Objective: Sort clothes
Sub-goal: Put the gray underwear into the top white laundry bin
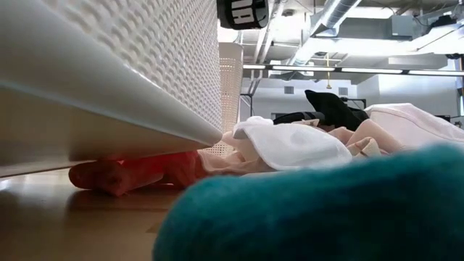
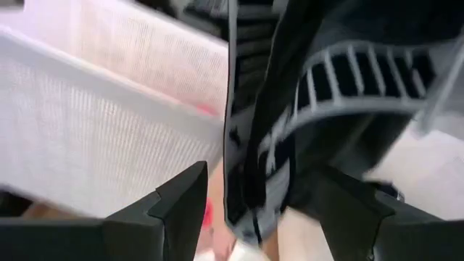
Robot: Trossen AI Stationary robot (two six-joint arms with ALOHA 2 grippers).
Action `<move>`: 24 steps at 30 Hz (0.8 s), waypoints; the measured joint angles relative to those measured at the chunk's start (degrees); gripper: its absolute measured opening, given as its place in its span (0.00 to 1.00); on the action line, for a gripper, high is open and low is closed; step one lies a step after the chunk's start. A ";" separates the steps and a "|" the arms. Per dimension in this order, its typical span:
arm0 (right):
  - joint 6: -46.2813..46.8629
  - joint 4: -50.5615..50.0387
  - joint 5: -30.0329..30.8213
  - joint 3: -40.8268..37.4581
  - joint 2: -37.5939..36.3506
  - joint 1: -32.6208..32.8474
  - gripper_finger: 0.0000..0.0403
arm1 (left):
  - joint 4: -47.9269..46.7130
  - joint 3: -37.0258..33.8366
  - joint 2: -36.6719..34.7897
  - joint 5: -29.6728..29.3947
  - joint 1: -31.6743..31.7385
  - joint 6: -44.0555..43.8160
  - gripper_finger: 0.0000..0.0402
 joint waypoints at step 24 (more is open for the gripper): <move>-12.31 40.34 -2.93 -4.02 10.23 -10.70 0.63 | 2.16 -0.01 0.10 0.16 3.21 -2.04 0.00</move>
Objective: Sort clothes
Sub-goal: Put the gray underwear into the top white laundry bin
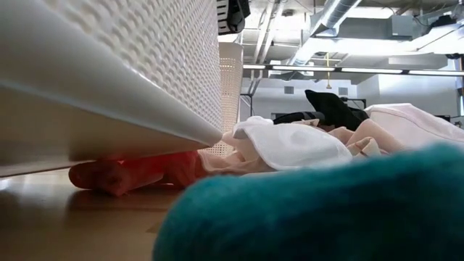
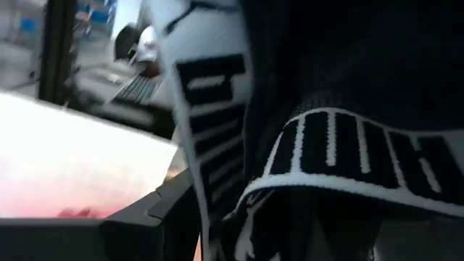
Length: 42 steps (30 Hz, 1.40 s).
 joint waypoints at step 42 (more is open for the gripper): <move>-16.52 11.92 0.15 0.09 -5.46 -4.78 0.00 | -31.63 -0.63 -1.94 -15.31 -8.31 -5.80 0.40</move>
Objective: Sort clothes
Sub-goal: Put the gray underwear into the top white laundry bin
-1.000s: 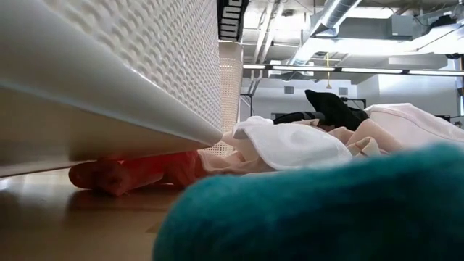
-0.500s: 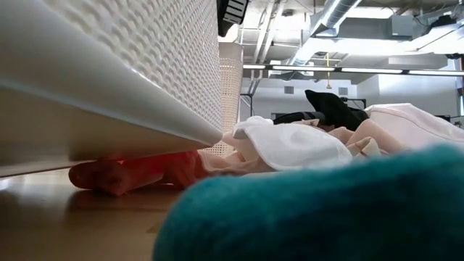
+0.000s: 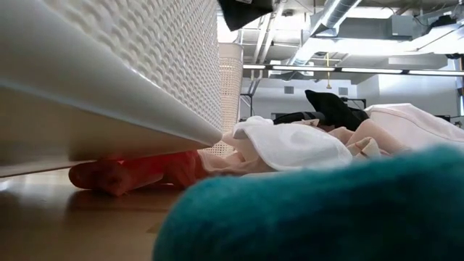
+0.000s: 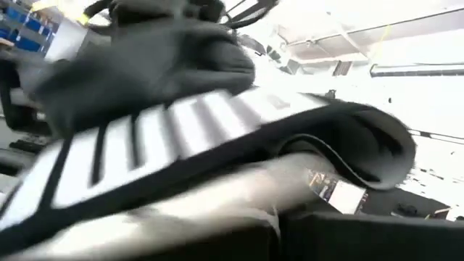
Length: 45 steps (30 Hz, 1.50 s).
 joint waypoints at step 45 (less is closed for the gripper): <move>11.33 -8.48 -25.22 14.13 -2.41 -16.35 0.00 | -43.05 0.00 -5.70 -20.82 -17.71 -30.90 0.57</move>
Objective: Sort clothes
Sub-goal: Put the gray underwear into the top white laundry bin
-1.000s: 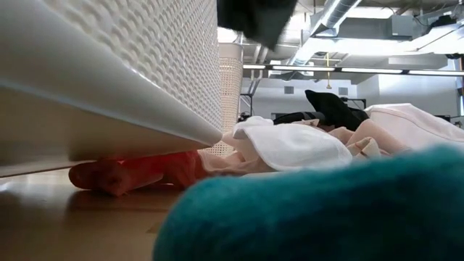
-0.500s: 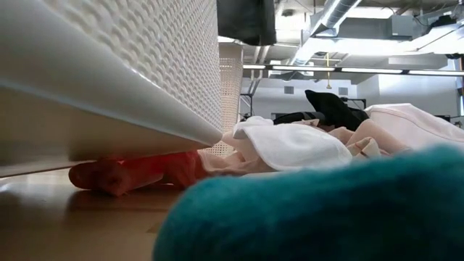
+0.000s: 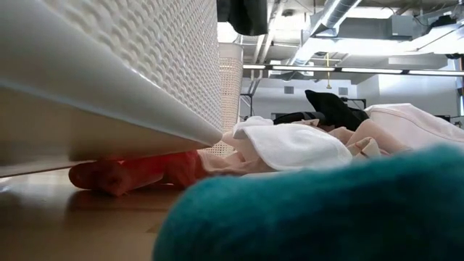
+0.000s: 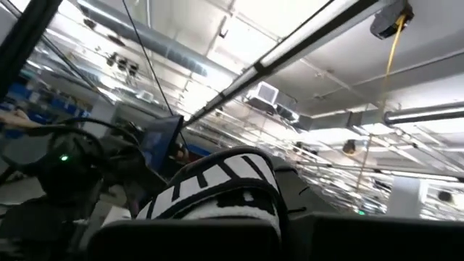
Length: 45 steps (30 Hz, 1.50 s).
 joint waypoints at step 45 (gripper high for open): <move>12.54 -31.60 -21.59 16.67 19.13 -17.81 0.00 | 2.94 -2.56 0.17 -0.04 -14.13 -11.57 0.57</move>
